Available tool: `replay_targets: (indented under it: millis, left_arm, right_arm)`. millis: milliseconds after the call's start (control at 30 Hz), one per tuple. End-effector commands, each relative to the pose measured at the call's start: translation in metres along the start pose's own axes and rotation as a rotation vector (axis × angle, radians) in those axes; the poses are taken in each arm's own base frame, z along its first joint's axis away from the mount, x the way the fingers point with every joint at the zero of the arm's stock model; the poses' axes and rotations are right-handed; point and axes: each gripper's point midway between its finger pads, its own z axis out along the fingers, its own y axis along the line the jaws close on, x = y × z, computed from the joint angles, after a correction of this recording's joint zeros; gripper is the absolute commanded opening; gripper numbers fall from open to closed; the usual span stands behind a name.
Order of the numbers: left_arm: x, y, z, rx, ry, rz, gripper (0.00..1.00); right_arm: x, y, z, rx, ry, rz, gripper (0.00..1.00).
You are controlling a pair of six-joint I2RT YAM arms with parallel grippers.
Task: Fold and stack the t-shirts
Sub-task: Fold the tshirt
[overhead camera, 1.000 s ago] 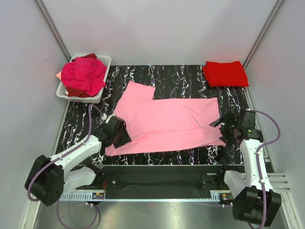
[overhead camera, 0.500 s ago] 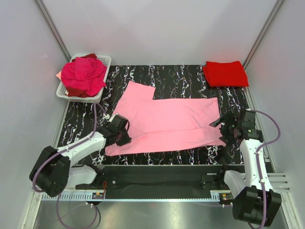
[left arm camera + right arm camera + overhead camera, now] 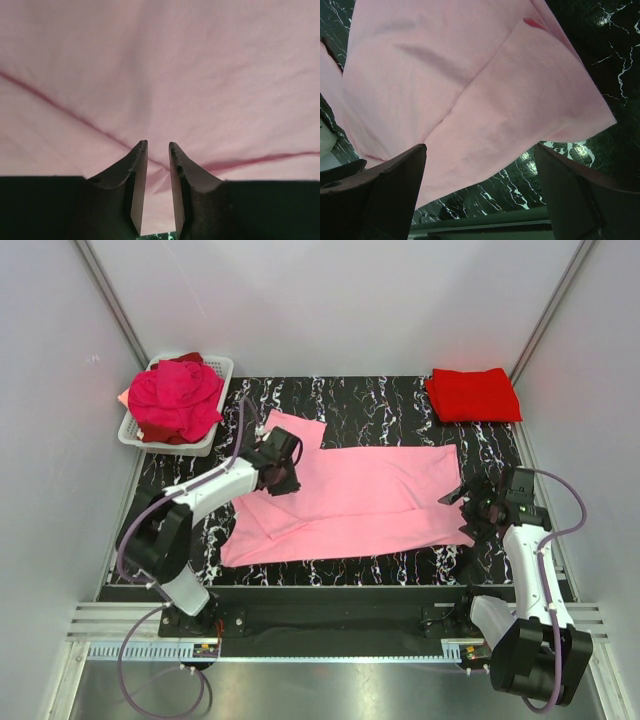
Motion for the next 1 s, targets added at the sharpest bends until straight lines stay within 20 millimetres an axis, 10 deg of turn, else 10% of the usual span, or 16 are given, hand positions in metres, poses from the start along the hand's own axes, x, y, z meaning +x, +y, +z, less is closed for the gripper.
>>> replay_targets:
  millis: [0, 133, 300, 533, 967]
  left_arm:
    - [-0.022, 0.001, -0.006, -0.058, -0.008, 0.107, 0.29]
    - [-0.019, 0.002, -0.035, -0.006, -0.043, 0.052, 0.56]
    - [0.011, 0.02, -0.066, 0.076, -0.069, -0.068, 0.61]
    - [0.077, 0.048, -0.046, 0.132, 0.023, -0.136, 0.63]
    - [0.09, 0.051, -0.022, 0.142, 0.028, -0.171, 0.6]
  right_arm:
    - [-0.012, 0.02, -0.009, -0.063, -0.027, -0.05, 0.96]
    - [-0.008, 0.024, -0.012, -0.086, -0.016, -0.06, 0.96]
    - [-0.001, 0.024, -0.013, -0.112, -0.009, -0.06, 0.96]
    - [0.016, 0.03, -0.012, -0.177, 0.025, -0.068, 0.96]
    - [0.022, 0.028, -0.015, -0.186, 0.027, -0.095, 0.98]
